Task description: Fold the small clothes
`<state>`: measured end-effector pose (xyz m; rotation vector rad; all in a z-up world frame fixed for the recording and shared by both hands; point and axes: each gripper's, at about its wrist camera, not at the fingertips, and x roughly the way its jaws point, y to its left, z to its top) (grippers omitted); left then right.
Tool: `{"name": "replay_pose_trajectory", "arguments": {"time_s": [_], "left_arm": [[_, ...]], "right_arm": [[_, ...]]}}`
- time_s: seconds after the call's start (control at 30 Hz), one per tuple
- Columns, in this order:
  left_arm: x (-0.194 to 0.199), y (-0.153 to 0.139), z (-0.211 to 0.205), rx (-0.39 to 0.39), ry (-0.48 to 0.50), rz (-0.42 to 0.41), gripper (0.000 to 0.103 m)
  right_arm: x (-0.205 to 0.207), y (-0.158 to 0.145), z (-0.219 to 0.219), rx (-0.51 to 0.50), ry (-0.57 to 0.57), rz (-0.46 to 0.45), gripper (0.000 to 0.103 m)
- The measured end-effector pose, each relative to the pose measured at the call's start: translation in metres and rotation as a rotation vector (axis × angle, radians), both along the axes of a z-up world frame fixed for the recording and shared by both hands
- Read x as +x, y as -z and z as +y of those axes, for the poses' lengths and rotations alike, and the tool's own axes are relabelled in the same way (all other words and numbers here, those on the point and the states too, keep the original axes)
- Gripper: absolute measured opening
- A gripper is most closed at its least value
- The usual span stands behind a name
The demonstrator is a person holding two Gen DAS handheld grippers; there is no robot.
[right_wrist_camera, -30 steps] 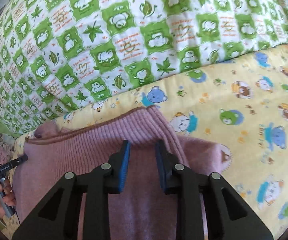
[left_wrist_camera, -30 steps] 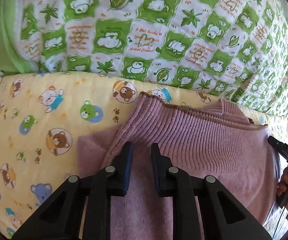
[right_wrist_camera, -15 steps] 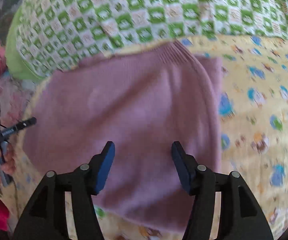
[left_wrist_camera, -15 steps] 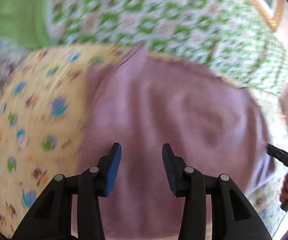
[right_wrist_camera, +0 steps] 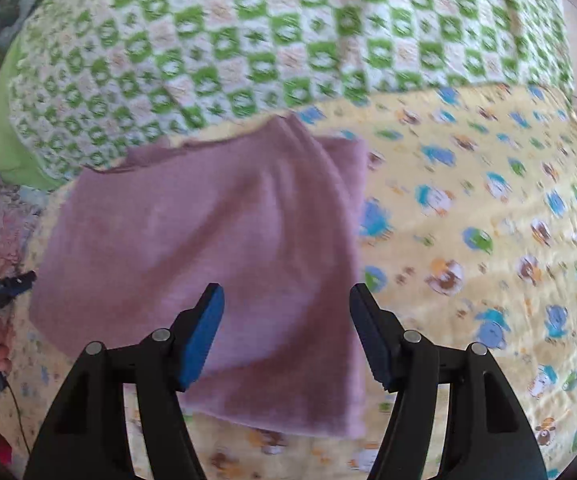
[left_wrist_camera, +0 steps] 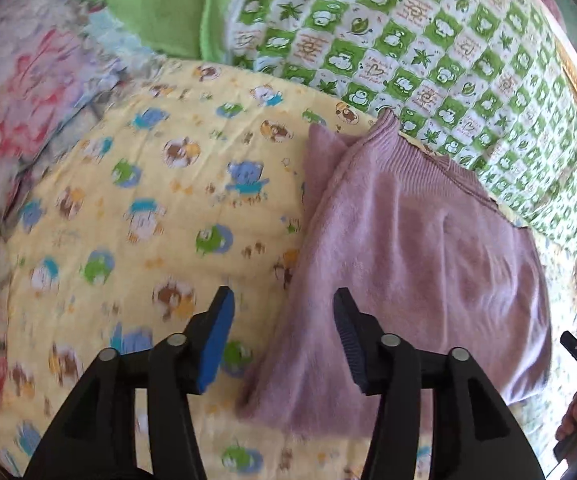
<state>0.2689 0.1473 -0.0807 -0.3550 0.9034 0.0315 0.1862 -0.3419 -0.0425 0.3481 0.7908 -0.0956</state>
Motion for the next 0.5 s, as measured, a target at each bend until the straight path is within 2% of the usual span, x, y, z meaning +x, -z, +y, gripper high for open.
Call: {"name": "replay_pose_trajectory", "arguments": {"time_s": [0.07,0.17,0.3,0.4,0.5], "left_arm": [[-0.013,0.000,0.003,-0.029,-0.026,0.020,0.064],[-0.032,0.009,0.003,-0.084,-0.065,0.060,0.069],[-0.051,0.032,-0.001,-0.212,-0.121,0.134,0.071],[-0.057,0.049,-0.006,-0.318,-0.153,0.168,0.072],[-0.054,0.052,-0.009,-0.366,-0.203,0.145,0.080]], "right_arm": [[0.005,-0.008,0.013,0.027,-0.041,-0.019,0.066],[0.024,-0.015,0.044,0.068,-0.116,-0.024,0.066],[0.055,-0.017,0.083,0.098,-0.206,-0.024,0.066],[0.064,-0.017,0.099,0.125,-0.214,-0.021,0.066],[0.068,-0.012,0.106,0.160,-0.210,-0.011,0.066]]}}
